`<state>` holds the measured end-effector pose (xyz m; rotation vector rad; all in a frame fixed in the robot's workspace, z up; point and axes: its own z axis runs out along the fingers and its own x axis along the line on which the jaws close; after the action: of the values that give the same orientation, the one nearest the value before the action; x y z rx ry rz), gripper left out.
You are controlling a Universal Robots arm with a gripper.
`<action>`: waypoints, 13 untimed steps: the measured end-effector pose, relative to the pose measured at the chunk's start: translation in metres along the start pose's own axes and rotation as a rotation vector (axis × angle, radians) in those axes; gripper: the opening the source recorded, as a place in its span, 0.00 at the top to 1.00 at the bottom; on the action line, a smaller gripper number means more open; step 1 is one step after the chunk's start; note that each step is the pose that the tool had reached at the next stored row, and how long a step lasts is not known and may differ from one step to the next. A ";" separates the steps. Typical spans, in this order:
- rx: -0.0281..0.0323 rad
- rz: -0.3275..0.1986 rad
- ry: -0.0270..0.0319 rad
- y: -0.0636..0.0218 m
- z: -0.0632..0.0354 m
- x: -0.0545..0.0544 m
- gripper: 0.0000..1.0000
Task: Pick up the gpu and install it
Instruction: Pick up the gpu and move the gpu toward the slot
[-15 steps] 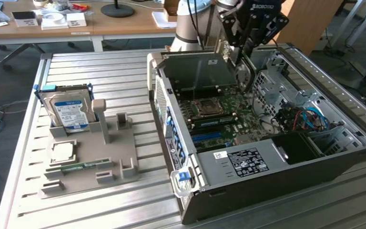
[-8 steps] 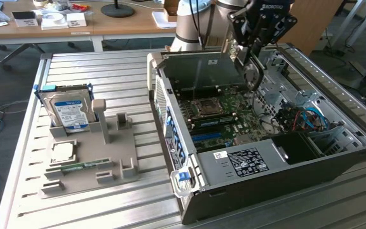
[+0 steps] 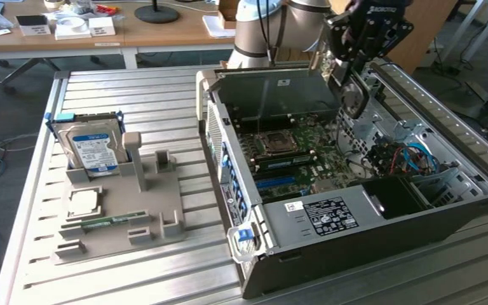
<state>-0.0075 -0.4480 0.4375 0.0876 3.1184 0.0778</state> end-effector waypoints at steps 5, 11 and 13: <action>-0.0008 0.000 0.0002 0.0011 0.0004 -0.018 0.73; -0.0010 0.000 0.0002 0.0015 0.0006 -0.026 0.73; -0.0010 0.000 0.0001 0.0015 0.0006 -0.026 0.73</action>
<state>0.0186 -0.4480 0.4375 0.0876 3.1185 0.0793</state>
